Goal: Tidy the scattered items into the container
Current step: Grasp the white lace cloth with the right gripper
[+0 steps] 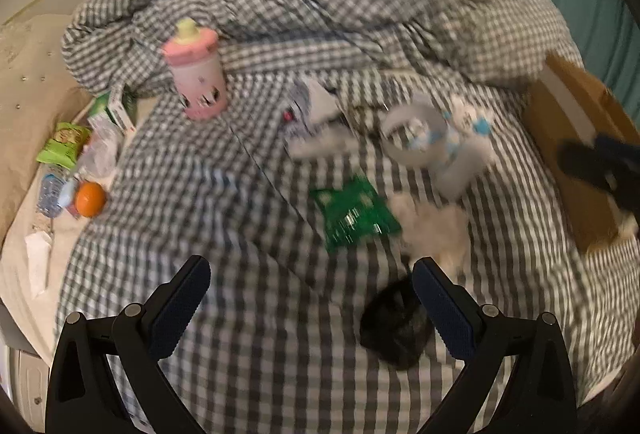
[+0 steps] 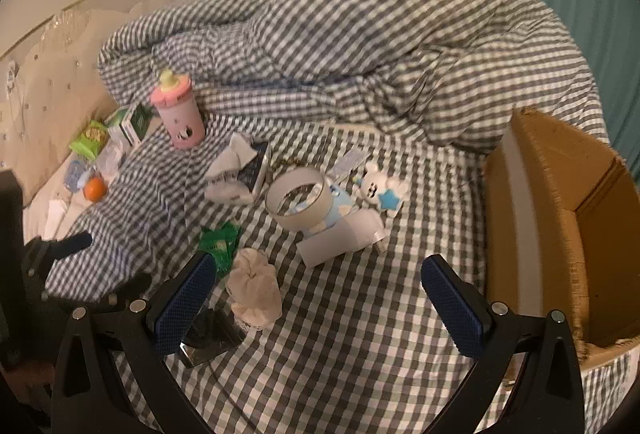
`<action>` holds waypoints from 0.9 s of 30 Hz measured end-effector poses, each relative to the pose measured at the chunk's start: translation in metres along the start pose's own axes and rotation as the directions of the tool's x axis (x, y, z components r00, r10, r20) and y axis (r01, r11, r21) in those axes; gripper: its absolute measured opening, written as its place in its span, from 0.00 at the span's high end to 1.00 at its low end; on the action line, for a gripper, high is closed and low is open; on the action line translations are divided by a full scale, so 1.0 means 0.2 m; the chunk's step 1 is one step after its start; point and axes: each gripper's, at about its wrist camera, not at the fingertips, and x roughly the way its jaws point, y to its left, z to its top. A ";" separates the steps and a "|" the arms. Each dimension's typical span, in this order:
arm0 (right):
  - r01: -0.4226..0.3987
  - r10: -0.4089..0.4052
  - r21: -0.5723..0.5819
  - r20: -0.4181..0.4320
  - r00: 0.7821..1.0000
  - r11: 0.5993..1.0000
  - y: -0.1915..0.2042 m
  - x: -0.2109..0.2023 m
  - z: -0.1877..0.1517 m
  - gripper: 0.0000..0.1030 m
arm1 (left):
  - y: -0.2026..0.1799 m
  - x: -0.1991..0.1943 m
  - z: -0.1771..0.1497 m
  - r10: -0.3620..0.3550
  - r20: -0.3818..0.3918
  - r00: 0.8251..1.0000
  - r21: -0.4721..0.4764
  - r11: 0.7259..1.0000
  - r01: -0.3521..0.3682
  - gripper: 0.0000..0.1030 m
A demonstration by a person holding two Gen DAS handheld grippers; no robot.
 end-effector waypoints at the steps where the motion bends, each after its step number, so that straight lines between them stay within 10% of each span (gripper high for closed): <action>1: -0.005 0.005 -0.005 -0.014 1.000 1.000 0.00 0.04 -0.01 0.00 | -0.02 0.01 -0.03 -0.008 -0.010 1.000 0.010 1.000 0.008 0.00; 15: -0.079 0.073 -0.028 -0.161 0.984 0.997 0.07 0.37 -0.08 0.04 | -0.20 0.15 -0.22 -0.134 -0.065 0.989 0.012 0.991 0.136 0.00; 27: -0.100 0.096 -0.009 -0.209 0.973 0.995 0.05 0.49 -0.12 0.17 | -0.23 0.29 -0.23 -0.165 -0.050 0.985 -0.017 0.986 0.164 0.34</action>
